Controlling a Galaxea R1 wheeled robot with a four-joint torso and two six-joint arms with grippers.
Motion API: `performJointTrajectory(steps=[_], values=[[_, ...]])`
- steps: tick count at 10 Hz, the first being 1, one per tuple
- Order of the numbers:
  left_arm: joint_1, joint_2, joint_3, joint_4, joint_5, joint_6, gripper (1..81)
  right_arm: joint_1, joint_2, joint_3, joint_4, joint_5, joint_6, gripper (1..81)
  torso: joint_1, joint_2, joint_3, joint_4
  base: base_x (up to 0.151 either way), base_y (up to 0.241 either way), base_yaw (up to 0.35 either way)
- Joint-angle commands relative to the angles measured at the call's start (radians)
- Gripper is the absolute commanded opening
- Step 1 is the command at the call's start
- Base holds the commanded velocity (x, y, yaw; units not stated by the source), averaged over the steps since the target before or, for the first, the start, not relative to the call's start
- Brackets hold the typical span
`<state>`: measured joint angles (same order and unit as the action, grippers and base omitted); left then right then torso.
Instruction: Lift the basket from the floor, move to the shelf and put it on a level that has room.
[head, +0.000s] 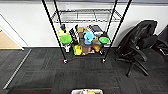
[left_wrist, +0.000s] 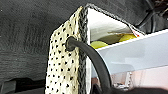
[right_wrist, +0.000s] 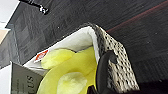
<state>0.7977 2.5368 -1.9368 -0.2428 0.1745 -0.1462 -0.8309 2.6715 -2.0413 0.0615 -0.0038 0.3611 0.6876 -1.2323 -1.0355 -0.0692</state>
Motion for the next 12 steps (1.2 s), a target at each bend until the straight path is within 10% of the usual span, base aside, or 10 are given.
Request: performJointTrajectory(steps=[1, 6, 12], values=[[-0.099, -0.042, 0.036, -0.065, 0.021, -0.015, 1.0, 0.118, -0.016, 0.037, 0.015, -0.033, 0.009, 1.0, -0.063, 0.098, 0.029, 0.000, 0.000, 0.000, 0.000], [-0.215, -0.059, 0.004, -0.133, 0.028, -0.043, 1.0, 0.235, -0.009, 0.056, 0.020, -0.065, 0.010, 1.0, -0.156, 0.243, 0.184, -0.036, 0.000, 0.000, 0.000], [-0.212, -0.038, 0.027, -0.125, 0.052, -0.041, 1.0, 0.245, -0.026, 0.064, 0.027, -0.065, 0.012, 1.0, -0.288, 0.444, 0.381, -0.027, 0.000, 0.000, 0.000]])
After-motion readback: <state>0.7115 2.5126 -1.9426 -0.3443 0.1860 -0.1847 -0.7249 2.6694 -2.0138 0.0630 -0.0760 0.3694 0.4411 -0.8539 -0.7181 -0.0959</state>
